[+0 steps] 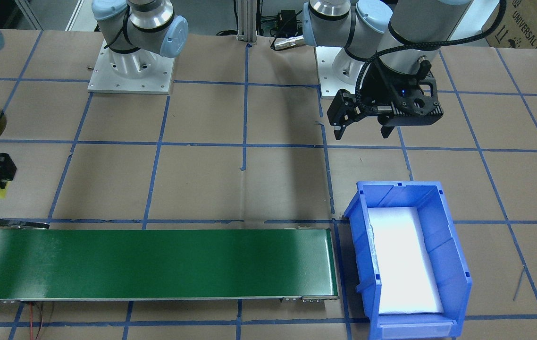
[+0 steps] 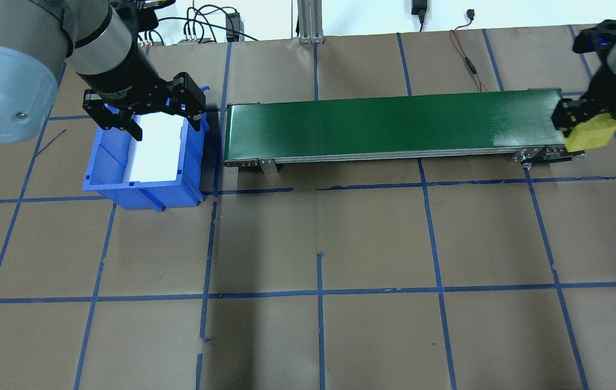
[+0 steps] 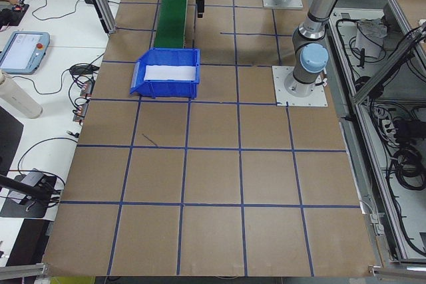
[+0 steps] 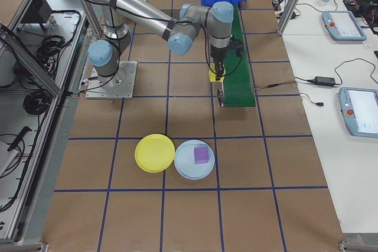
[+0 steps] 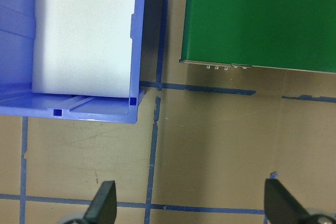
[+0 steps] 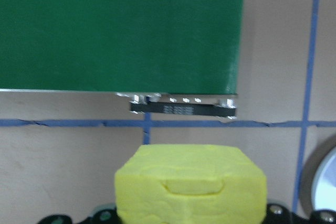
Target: Move block left to right into plate
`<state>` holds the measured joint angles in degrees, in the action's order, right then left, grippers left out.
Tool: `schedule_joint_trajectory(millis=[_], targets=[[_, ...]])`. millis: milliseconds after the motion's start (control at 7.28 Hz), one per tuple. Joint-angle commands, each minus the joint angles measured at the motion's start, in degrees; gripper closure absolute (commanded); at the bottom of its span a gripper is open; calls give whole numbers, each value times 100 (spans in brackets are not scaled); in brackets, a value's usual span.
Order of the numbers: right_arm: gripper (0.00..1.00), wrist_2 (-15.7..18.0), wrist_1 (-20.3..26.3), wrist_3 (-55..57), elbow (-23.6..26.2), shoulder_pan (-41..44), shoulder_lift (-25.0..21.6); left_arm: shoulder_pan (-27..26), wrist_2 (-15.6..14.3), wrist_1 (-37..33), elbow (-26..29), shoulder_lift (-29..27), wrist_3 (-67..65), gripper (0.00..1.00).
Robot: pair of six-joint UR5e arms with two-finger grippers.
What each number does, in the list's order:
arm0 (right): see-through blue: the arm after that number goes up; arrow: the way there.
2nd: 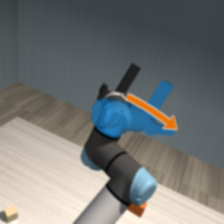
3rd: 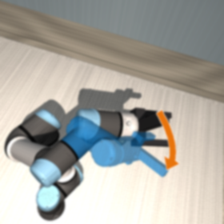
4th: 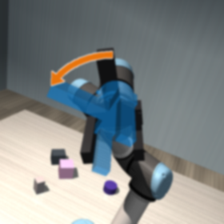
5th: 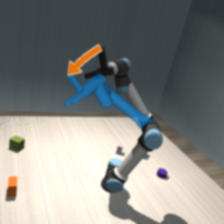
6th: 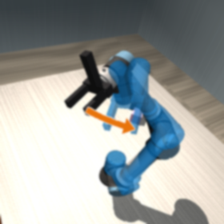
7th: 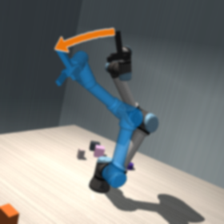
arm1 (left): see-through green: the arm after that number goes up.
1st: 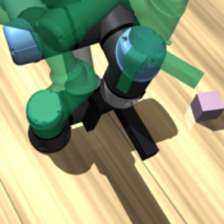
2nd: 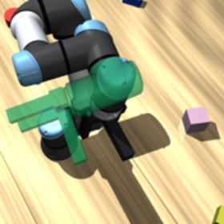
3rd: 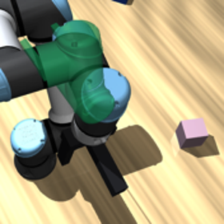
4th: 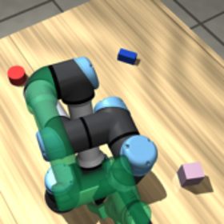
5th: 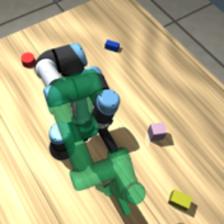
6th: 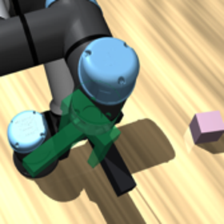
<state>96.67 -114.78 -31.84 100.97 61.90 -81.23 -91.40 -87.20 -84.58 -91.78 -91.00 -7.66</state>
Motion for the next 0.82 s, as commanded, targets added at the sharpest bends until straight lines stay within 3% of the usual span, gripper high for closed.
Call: schedule_joint_trajectory(millis=[0, 275, 549, 687], targets=[[67, -8, 218, -1425, 55, -1420, -25, -9, 19, 38, -242, -6, -17, 0], [70, -26, 264, -2742, 299, -2468, -25, -9, 10, 73, -139, 3, -25, 0], [71, -297, 220, -3318, 572, -3321, -7, -9, -52, 178, -104, 30, 1, 0], [71, -281, -207, -3520, 843, -3508, 71, 0, -34, 170, -104, 30, -7, 0]])
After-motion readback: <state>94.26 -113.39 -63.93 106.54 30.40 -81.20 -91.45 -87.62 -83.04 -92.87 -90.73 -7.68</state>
